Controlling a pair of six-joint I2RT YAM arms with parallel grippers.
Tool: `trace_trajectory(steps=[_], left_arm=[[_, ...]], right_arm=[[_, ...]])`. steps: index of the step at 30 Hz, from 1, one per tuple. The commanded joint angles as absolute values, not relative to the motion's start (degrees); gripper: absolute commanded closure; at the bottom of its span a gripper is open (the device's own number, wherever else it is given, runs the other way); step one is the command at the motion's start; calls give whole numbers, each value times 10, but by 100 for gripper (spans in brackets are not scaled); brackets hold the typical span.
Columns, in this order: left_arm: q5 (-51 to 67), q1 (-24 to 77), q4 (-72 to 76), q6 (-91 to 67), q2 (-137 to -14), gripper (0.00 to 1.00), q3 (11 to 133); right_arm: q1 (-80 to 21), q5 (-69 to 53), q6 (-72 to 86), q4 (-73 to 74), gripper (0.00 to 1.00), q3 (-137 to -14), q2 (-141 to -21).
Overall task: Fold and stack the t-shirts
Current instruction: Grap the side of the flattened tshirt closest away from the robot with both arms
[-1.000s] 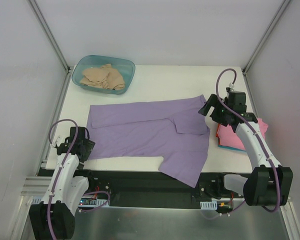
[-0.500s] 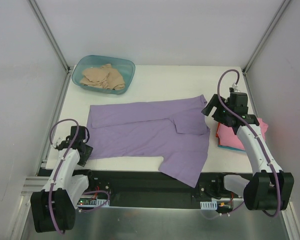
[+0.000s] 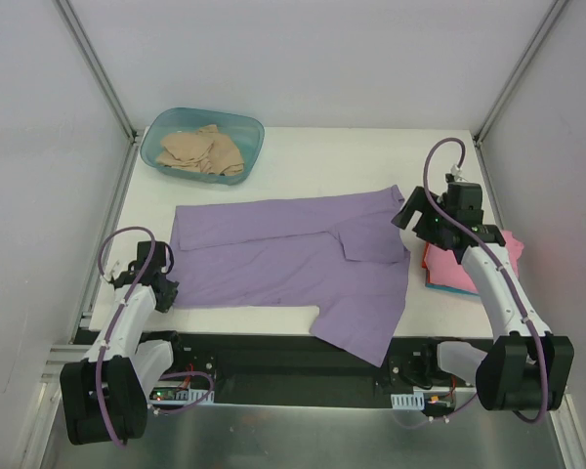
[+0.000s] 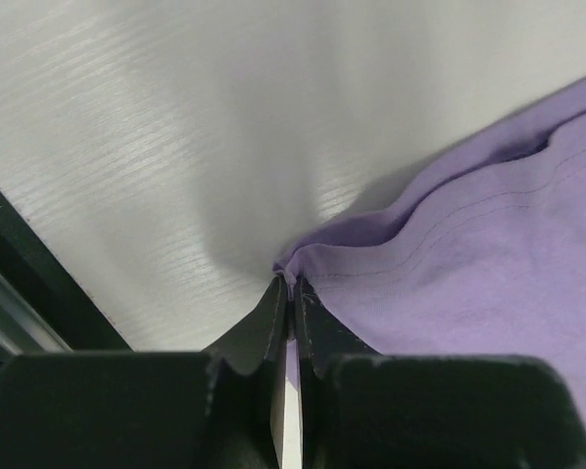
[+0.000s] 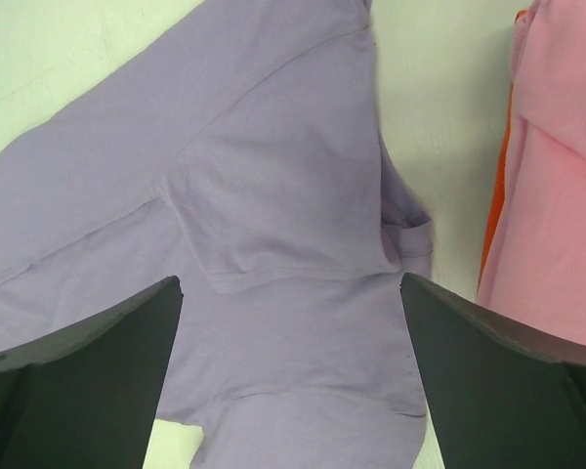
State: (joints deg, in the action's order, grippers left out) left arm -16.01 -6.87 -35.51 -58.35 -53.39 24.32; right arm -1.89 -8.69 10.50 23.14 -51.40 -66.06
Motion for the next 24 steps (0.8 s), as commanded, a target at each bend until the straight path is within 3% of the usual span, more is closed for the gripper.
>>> trace_trajectory(steps=[1, 8, 15, 19, 24], left_arm=[[-126, -76, -319, -570, -541, 100, 221], [-120, -76, -310, -563, -507, 100, 210], [-119, -76, -302, -552, -492, 100, 199], [-120, -76, -303, -548, -483, 100, 195], [-116, -76, -299, -544, -475, 100, 188]], right_arm=[[-45, -98, 97, 244, 1, -500, -627], [-227, 15, 63, 390, 3, -517, -606], [-396, -43, 122, 516, 9, -466, -572], [-502, -53, 184, 566, 20, -439, -579], [-524, -121, 256, 530, 32, -370, -599]])
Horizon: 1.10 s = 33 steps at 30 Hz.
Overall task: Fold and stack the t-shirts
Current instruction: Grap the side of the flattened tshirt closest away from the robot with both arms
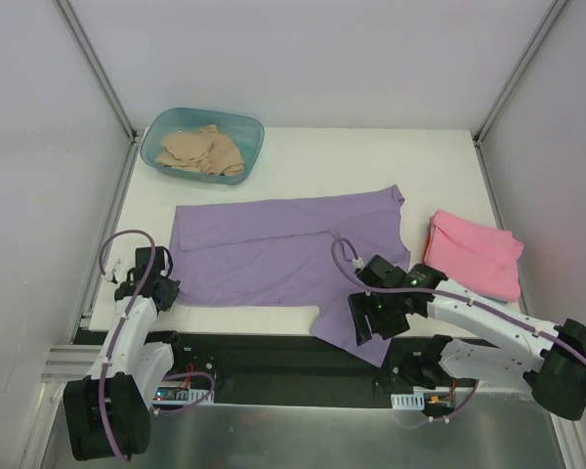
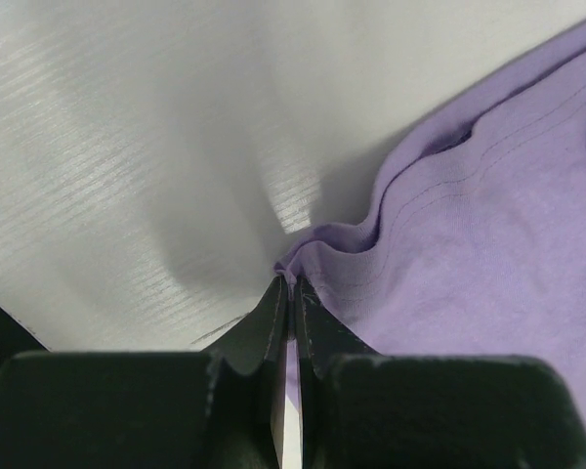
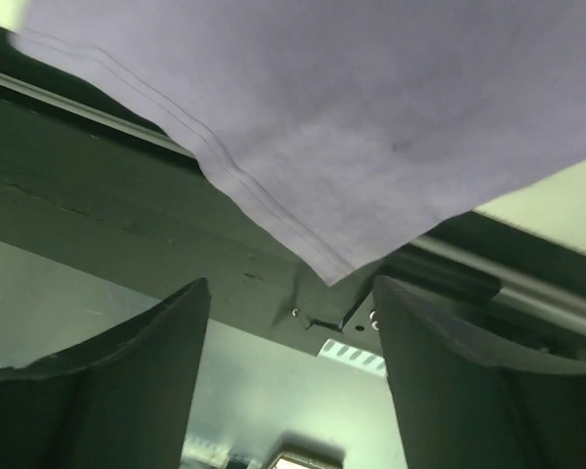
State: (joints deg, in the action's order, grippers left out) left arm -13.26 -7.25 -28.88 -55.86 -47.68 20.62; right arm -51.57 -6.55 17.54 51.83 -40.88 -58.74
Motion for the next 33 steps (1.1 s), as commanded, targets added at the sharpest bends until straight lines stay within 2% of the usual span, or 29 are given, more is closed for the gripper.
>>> trace_trajectory(steps=[1, 9, 22, 28, 33], left_arm=[[-116, -76, -299, -543, -475, 100, 187], [-116, -76, -294, -541, -481, 100, 189], [-116, -76, -290, -539, -488, 100, 191], [-116, -76, -291, -539, -482, 100, 188], [-117, -76, -290, -539, -483, 100, 189]], right_arm=[[-532, -137, 278, 514, 34, -342, -600], [-548, -134, 287, 464, 45, -321, -644], [-554, -112, 284, 444, 53, -300, -717], [-554, -103, 290, 439, 74, -305, -737], [-554, -93, 295, 436, 82, -313, -758]])
